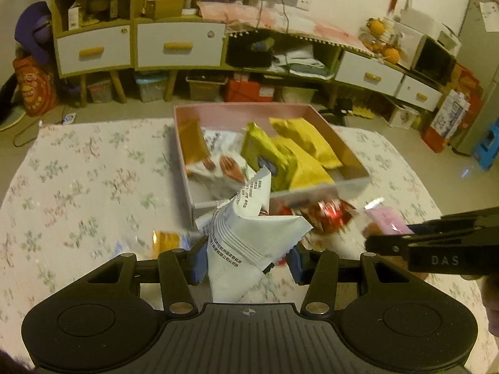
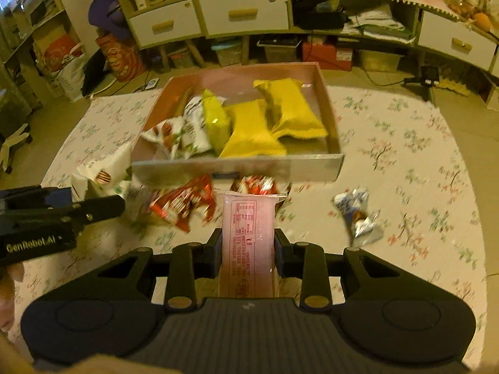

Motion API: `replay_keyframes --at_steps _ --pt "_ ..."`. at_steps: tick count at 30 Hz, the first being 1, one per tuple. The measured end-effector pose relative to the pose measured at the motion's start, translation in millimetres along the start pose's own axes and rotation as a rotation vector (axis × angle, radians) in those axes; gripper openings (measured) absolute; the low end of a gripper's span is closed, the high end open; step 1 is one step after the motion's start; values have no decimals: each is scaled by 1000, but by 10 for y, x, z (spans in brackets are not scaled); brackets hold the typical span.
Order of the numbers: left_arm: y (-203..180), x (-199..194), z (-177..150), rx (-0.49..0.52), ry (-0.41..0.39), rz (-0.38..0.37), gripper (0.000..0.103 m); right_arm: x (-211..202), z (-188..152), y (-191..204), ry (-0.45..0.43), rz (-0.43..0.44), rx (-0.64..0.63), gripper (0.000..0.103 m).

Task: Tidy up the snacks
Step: 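Carry both packets into the pink box and open both tools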

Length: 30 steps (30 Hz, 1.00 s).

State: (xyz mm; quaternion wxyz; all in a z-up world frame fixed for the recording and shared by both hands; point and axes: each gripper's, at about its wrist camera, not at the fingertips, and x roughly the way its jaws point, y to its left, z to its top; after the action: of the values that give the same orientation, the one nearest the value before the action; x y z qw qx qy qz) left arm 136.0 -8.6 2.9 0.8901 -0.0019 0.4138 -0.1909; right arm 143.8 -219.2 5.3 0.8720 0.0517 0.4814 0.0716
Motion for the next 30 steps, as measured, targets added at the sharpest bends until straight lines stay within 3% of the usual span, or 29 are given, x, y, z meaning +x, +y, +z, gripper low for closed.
replay_keyframes --at_steps 17,30 --pt "97 562 759 -59 -36 37 48 294 651 -103 -130 -5 33 29" --pt "114 996 1005 -50 -18 58 48 578 858 -117 -144 12 86 29"
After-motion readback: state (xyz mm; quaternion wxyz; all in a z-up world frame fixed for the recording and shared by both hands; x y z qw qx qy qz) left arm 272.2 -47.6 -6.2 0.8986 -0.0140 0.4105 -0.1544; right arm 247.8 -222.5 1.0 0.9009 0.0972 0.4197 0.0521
